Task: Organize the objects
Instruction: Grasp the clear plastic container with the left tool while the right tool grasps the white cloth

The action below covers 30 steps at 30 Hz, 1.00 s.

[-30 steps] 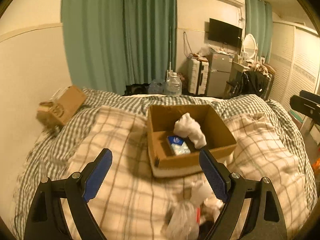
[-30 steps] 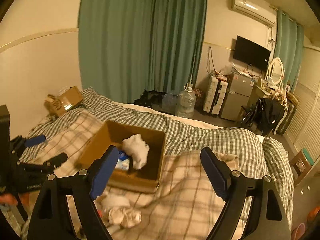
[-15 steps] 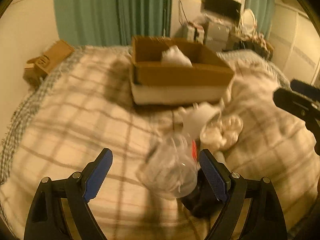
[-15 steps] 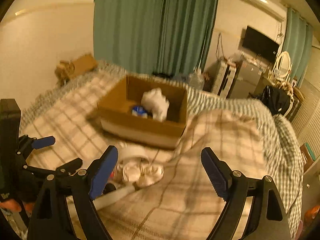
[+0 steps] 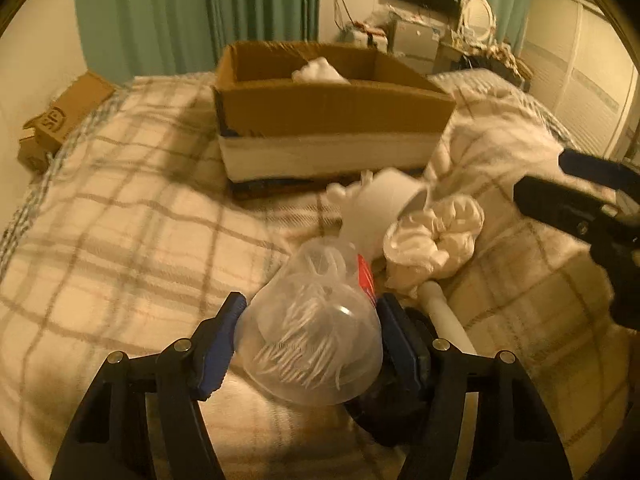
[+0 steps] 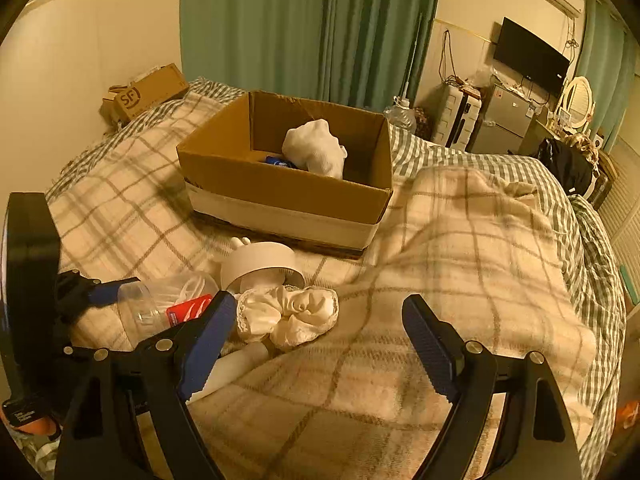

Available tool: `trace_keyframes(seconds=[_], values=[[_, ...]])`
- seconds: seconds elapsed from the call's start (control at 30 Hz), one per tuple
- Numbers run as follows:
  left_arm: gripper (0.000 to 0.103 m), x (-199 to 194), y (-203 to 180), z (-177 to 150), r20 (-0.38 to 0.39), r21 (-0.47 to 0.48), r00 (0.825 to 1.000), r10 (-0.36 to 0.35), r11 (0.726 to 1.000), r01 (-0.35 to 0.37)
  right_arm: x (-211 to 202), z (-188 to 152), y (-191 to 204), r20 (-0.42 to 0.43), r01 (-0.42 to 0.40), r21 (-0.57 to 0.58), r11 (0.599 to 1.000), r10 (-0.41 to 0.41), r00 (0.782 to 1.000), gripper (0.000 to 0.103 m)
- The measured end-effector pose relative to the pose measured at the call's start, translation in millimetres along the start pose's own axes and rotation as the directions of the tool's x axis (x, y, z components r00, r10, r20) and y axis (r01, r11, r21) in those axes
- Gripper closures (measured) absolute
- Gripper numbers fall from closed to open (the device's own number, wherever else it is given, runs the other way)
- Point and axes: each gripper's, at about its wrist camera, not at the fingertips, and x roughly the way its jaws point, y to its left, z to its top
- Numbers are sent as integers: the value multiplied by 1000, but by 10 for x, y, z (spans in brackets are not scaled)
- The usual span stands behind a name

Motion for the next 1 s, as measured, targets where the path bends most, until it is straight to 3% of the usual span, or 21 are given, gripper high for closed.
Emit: trace_keyframes(seconds=[0.33,0.5,0.63,0.77,0.83,0.87,0.9,0.93,1.0], values=[[35,-397,229,275,156,-50,984,87,996,-80,90,335,99,-32,-14,-101,995,11,999,18],[35,-403,387,297,184,-88,973,142,988,-128,559,278,145,-151,-61,-98,993,46,987,18],[35,-310,442,254,165,-103,976,144,986,-128,949,102,209,-272,-83,-103,991,52,961,18],[35,-297,431,224,160,-96,978,136,988,-121,1060,27,351,-319,-106,-164,981,48,946,19],[35,-308,423,213,161,-93,977,137,988,-123,1106,-14,399,-336,-88,-194,977,18,942,38],[35,-317,415,206,162,-92,977,138,988,-124,1133,-40,418,-351,-90,-203,975,14,936,58],[35,-330,414,199,164,-93,977,139,988,-125,1142,-55,430,-358,-95,-208,974,14,934,70],[35,-349,411,194,165,-92,976,139,988,-125,1133,-65,440,-354,-90,-215,973,8,935,73],[35,-390,415,190,170,-92,975,141,988,-127,1038,-56,443,-314,-63,-224,972,-11,949,89]])
